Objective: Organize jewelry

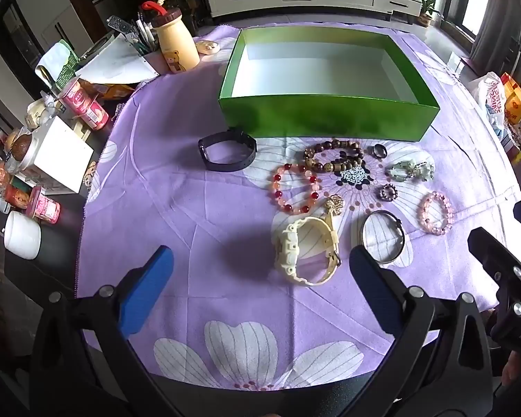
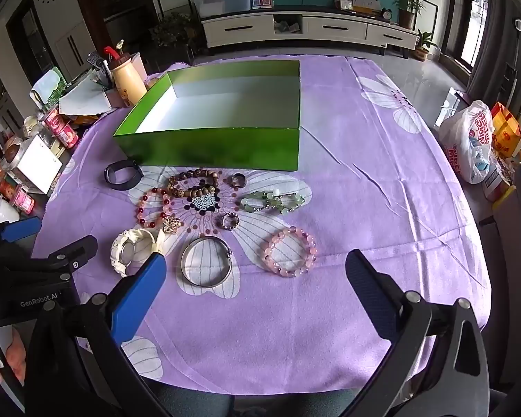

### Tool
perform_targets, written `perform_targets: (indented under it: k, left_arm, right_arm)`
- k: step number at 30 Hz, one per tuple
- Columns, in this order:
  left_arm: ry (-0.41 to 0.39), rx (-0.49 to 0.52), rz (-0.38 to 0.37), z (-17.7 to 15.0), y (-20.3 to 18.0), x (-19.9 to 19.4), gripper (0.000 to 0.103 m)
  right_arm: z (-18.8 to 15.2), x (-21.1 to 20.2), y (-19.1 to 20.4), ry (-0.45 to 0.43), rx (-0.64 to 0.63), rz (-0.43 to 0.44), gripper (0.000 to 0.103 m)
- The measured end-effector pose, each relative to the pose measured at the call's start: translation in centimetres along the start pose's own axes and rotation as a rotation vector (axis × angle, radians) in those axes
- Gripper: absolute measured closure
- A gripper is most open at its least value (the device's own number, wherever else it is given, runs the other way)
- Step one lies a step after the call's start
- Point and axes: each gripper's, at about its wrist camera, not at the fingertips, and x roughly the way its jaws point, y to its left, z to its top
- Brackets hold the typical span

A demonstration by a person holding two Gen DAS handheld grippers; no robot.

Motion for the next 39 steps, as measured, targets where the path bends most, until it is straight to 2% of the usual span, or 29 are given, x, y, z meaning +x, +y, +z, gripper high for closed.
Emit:
perform_targets:
  k: [4,39]
  left_arm:
    - [0.003,0.009,0.026,-0.04,-0.45,0.12,0.002]
    - [-0.028,0.02,0.011,0.37,-0.47,-0.37,0.002]
  right_arm:
    - [0.02,0.09,-0.01,0.0,-0.001,0.002,0.001]
    - [0.16,0.4,-0.34,0.005,0.008,0.006,0.001]
